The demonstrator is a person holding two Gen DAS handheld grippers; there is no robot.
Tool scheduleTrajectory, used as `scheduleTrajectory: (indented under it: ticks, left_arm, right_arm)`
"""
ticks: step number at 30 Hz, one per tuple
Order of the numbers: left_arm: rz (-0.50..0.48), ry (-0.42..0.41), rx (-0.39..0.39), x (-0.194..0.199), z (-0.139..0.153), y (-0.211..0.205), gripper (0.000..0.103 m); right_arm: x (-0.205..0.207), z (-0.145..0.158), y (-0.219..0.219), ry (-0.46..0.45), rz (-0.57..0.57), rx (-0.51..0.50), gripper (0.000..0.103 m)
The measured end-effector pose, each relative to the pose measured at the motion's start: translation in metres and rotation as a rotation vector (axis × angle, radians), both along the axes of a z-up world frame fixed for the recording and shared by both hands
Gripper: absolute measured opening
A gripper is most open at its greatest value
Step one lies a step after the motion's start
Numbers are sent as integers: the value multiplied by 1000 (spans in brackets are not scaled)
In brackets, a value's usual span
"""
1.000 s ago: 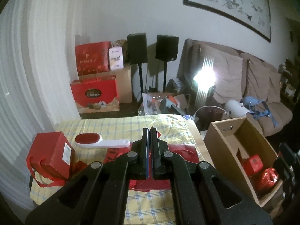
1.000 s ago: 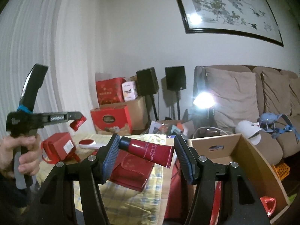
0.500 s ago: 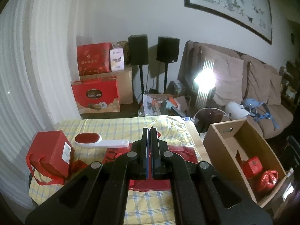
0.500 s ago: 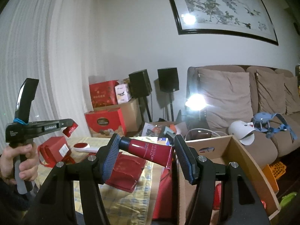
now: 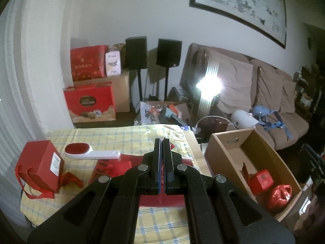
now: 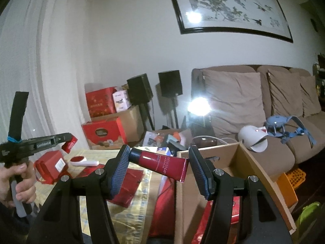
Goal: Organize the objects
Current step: 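Carry the red item and red tube toward the cardboard box with both grippers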
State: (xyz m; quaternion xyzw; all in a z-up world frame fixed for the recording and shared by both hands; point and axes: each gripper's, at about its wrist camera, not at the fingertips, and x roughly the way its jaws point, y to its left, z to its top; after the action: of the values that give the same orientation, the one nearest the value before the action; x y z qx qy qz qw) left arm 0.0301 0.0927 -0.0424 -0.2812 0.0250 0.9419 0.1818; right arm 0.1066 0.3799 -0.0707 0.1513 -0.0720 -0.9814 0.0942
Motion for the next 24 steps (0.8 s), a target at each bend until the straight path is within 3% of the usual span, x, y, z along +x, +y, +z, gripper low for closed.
scheduleTrajectory:
  ticks: [24]
  left_arm:
    - [-199, 25, 43, 24, 10, 93, 1]
  right_arm:
    - [3, 1, 69, -20, -155, -14, 61]
